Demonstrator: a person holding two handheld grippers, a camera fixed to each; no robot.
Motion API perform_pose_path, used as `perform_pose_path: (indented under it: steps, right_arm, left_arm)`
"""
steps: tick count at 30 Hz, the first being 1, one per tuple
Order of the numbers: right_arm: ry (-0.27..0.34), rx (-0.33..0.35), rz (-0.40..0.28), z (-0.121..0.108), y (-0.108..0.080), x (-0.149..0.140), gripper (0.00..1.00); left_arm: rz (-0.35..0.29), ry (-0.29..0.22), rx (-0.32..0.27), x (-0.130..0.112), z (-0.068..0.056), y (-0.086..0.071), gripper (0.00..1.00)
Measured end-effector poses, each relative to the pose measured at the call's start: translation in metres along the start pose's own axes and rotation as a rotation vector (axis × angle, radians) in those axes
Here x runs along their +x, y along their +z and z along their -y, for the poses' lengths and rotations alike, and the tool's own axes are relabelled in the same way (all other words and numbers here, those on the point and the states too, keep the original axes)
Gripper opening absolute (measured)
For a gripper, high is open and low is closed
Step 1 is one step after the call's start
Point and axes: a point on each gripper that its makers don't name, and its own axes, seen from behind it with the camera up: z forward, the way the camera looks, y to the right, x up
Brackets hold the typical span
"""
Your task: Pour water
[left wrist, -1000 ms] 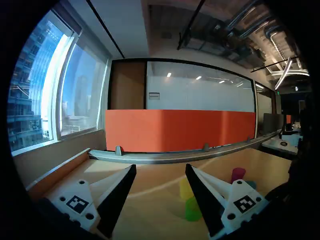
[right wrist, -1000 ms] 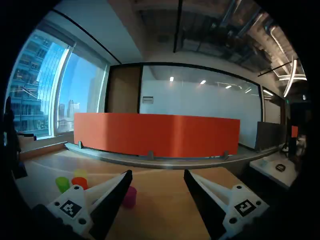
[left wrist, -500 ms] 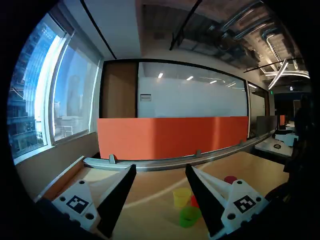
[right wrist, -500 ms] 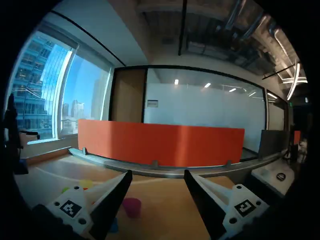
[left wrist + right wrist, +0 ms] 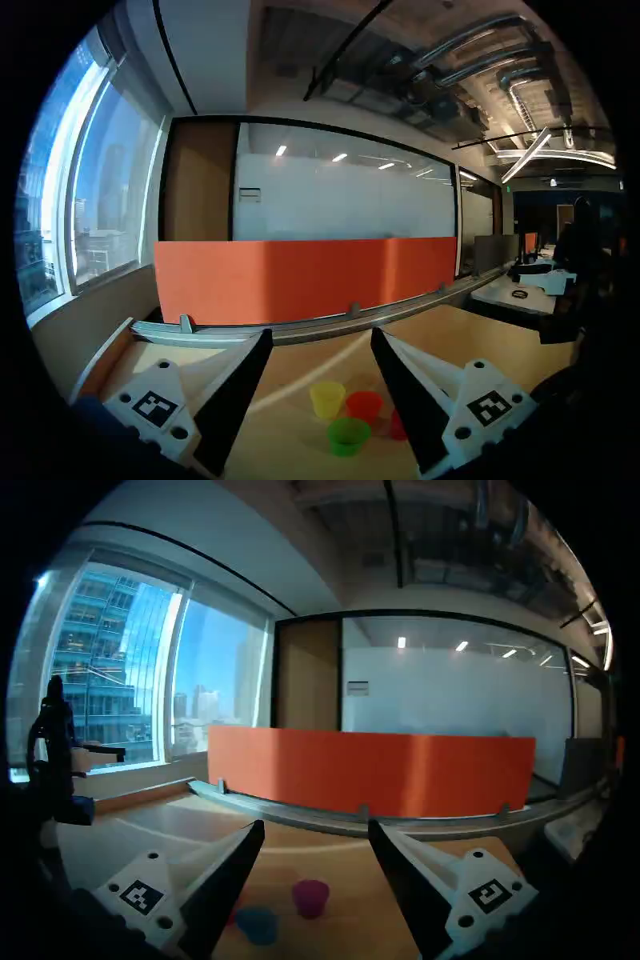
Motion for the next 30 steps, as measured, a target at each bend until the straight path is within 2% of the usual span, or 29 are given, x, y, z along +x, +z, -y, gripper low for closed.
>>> perform_pose_path:
  steps: [6, 9, 17, 24, 30]
  right_arm:
    - [0.018, 0.144, -0.004, 0.031, -0.001, 0.012, 1.0]
    - [0.03, 0.188, -0.005, 0.04, -0.001, 0.017, 1.0]
    - [0.006, 0.237, 0.046, 0.049, 0.004, 0.007, 1.0]
    - [-0.035, 0.293, 0.133, 0.062, 0.003, -0.014, 1.0]
    - [-0.074, 0.33, 0.201, 0.069, 0.002, -0.034, 1.0]
  left_arm:
    - [0.01, -0.007, -0.092, 0.001, -0.016, -0.001, 0.91]
    - [0.013, -0.012, -0.129, 0.001, -0.021, -0.002, 0.91]
    - [0.039, 0.013, -0.186, -0.008, -0.03, -0.002, 0.91]
    - [0.104, 0.048, -0.228, -0.025, -0.035, 0.0, 0.91]
    - [0.146, 0.045, -0.266, -0.038, -0.04, 0.001, 0.91]
